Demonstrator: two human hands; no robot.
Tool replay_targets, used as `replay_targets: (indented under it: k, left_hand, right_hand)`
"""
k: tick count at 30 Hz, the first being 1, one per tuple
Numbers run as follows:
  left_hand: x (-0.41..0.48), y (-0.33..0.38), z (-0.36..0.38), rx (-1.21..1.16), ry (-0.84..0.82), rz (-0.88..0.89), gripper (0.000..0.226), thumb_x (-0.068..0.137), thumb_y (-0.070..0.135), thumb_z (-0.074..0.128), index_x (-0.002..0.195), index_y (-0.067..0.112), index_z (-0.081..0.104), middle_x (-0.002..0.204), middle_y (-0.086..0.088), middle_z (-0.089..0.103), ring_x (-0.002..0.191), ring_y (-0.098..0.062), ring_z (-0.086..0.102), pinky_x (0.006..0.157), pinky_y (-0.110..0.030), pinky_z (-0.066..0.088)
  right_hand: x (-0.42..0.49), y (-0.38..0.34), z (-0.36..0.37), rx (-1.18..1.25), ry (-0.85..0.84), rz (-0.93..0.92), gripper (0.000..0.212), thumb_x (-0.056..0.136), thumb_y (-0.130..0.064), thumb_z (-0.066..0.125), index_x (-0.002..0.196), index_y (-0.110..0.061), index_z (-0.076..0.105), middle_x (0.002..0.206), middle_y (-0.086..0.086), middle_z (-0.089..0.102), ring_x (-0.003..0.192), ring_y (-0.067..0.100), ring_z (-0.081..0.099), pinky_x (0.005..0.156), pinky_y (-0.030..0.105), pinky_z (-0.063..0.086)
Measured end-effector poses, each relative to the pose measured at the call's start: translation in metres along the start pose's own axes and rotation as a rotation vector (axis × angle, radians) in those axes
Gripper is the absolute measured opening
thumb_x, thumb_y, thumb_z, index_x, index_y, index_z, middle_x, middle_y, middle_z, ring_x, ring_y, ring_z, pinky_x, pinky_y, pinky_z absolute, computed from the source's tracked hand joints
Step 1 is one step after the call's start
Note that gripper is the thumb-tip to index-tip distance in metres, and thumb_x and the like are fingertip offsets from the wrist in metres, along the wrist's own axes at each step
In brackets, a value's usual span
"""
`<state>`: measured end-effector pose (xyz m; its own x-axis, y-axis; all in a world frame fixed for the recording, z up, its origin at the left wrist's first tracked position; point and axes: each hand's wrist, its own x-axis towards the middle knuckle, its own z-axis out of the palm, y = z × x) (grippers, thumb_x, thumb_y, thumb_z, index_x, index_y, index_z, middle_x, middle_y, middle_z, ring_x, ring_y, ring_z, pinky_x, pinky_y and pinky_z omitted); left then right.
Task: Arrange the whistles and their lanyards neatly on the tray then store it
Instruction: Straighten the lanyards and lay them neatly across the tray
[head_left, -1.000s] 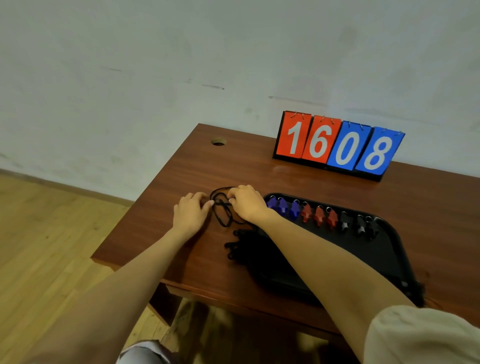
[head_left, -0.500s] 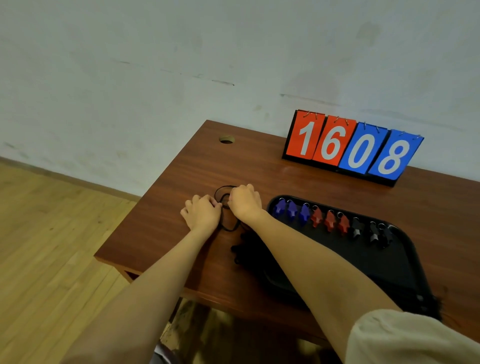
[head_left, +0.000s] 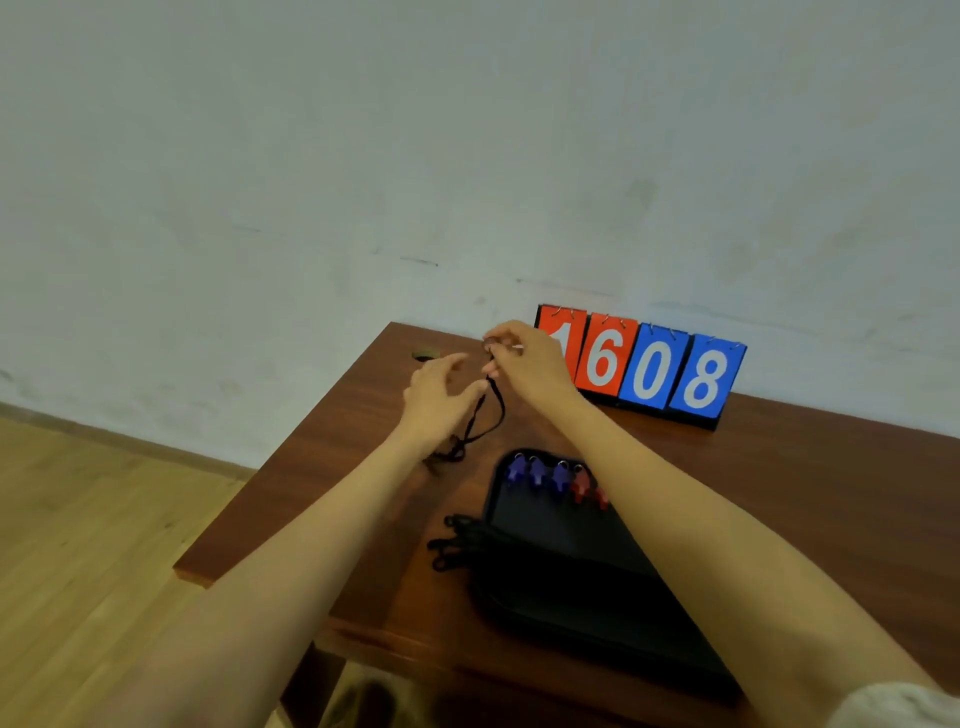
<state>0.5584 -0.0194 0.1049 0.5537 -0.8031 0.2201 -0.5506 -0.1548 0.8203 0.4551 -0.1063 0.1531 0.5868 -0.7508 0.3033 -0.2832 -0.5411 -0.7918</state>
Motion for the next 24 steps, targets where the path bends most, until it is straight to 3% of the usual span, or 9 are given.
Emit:
replay_targets:
  k: [3,5,8,12,15,21,24]
  left_hand:
    - [-0.001,0.046,-0.007,-0.016,-0.014,0.134,0.035,0.092,0.036,0.055,0.124,0.021,0.056,0.101,-0.007,0.064,0.099,-0.024,0.057,0.097,-0.046,0.042]
    - [0.001,0.065,-0.008,-0.007,0.021,0.176,0.026,0.096,0.030,0.050,0.113,0.015,0.062,0.077,-0.009,0.061,0.084,-0.033,0.060,0.084,-0.042,0.045]
    - [0.008,0.082,-0.010,-0.044,0.085,0.160,0.024,0.097,0.026,0.047,0.097,0.008,0.063,0.071,-0.014,0.051,0.068,-0.035,0.046,0.061,-0.033,0.033]
    - [0.005,0.097,-0.016,-0.016,0.067,0.195,0.023,0.099,0.020,0.039,0.097,0.009,0.060,0.077,0.004,0.060,0.058,-0.017,0.044,0.058,-0.028,0.035]
    - [-0.003,0.094,-0.020,0.046,0.059,0.216,0.026,0.100,0.021,0.039,0.101,0.010,0.062,0.081,0.002,0.064,0.061,-0.010,0.049,0.059,-0.022,0.036]
    - [-0.011,0.091,-0.013,0.324,0.047,0.305,0.029,0.100,0.025,0.040,0.104,0.014,0.066,0.081,-0.002,0.063,0.081,-0.025,0.060,0.088,-0.039,0.042]
    - [-0.013,0.081,-0.012,0.471,0.017,0.342,0.028,0.101,0.026,0.040,0.090,0.015,0.063,0.079,-0.003,0.063,0.076,-0.026,0.059,0.084,-0.038,0.039]
  right_hand:
    - [-0.004,-0.034,-0.025,0.079,0.027,-0.097,0.021,0.092,-0.003,0.047,0.091,-0.015,0.065,0.091,-0.001,0.068,0.072,0.008,0.066,0.076,0.024,0.056]
    - [-0.009,-0.053,-0.042,0.115,0.051,-0.166,0.021,0.093,-0.004,0.048,0.093,-0.013,0.066,0.091,0.000,0.068,0.073,0.007,0.066,0.078,0.022,0.056]
    - [-0.018,-0.075,-0.073,0.181,0.111,-0.210,0.021,0.096,-0.007,0.046,0.101,-0.007,0.067,0.091,0.002,0.068,0.076,0.011,0.068,0.080,0.023,0.057]
    - [-0.029,-0.089,-0.118,0.299,0.264,-0.234,0.021,0.098,-0.008,0.045,0.099,-0.008,0.066,0.086,0.001,0.067,0.073,0.013,0.066,0.075,0.022,0.057]
    - [-0.036,-0.083,-0.149,0.371,0.394,-0.188,0.018,0.097,-0.011,0.047,0.094,-0.011,0.065,0.084,0.002,0.067,0.070,0.016,0.066,0.074,0.025,0.058]
    - [-0.061,-0.044,-0.187,0.350,0.536,-0.040,0.015,0.095,-0.013,0.052,0.098,-0.009,0.067,0.086,0.005,0.069,0.071,0.016,0.067,0.073,0.025,0.058]
    - [-0.073,-0.019,-0.202,0.304,0.598,0.033,0.017,0.095,-0.016,0.052,0.101,-0.007,0.066,0.088,0.004,0.068,0.073,0.016,0.066,0.072,0.027,0.058]
